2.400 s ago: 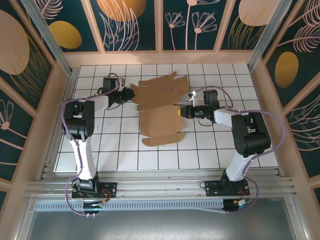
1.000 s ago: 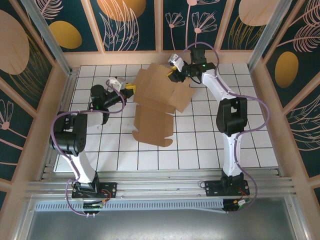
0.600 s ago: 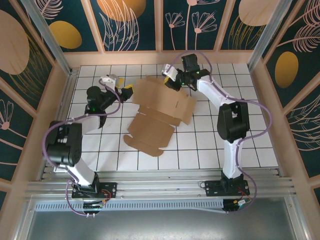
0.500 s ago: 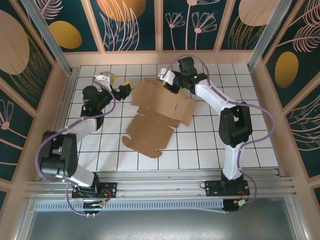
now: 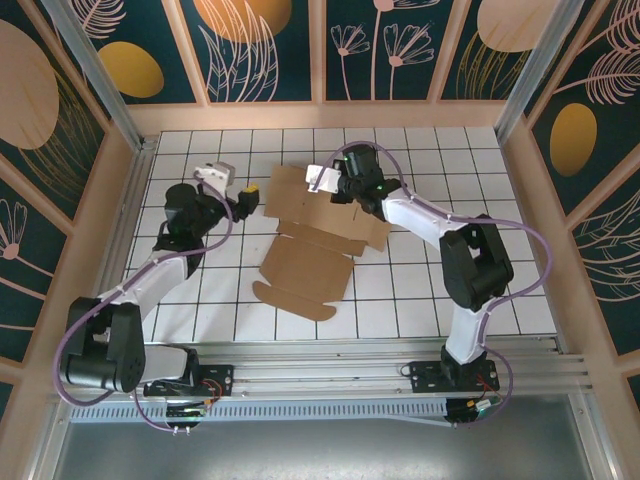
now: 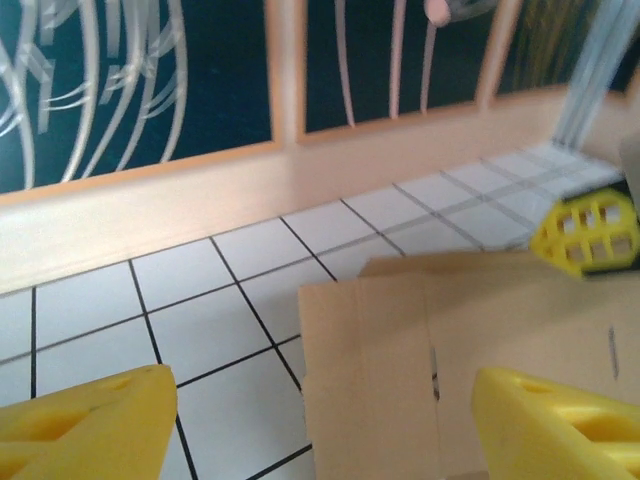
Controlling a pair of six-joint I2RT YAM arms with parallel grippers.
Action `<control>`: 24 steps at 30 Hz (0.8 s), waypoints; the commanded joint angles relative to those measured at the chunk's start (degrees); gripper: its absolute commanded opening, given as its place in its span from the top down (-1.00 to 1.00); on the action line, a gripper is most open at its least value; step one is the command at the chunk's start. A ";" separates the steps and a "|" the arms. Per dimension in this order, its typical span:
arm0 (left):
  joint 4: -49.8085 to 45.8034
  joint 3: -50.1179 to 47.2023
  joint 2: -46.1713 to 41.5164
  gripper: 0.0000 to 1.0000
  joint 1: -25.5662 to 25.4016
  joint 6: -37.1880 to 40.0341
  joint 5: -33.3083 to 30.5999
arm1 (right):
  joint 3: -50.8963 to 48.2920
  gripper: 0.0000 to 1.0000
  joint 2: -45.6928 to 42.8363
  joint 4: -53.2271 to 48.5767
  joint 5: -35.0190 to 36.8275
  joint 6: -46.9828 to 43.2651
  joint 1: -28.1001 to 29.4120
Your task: Fold the paper box
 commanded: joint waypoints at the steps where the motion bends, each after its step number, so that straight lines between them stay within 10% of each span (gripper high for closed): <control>1: -2.18 1.79 2.43 -0.54 -4.10 17.06 3.11 | -1.59 1.00 -4.79 6.64 3.43 -3.50 0.67; 11: 0.78 14.32 15.20 -0.52 -4.92 22.04 15.13 | -4.09 1.00 -10.60 6.76 -1.81 -0.86 1.01; 24: 2.39 25.02 28.65 -0.16 -4.99 19.22 13.75 | -8.05 1.00 -12.86 7.32 -1.72 -1.48 2.81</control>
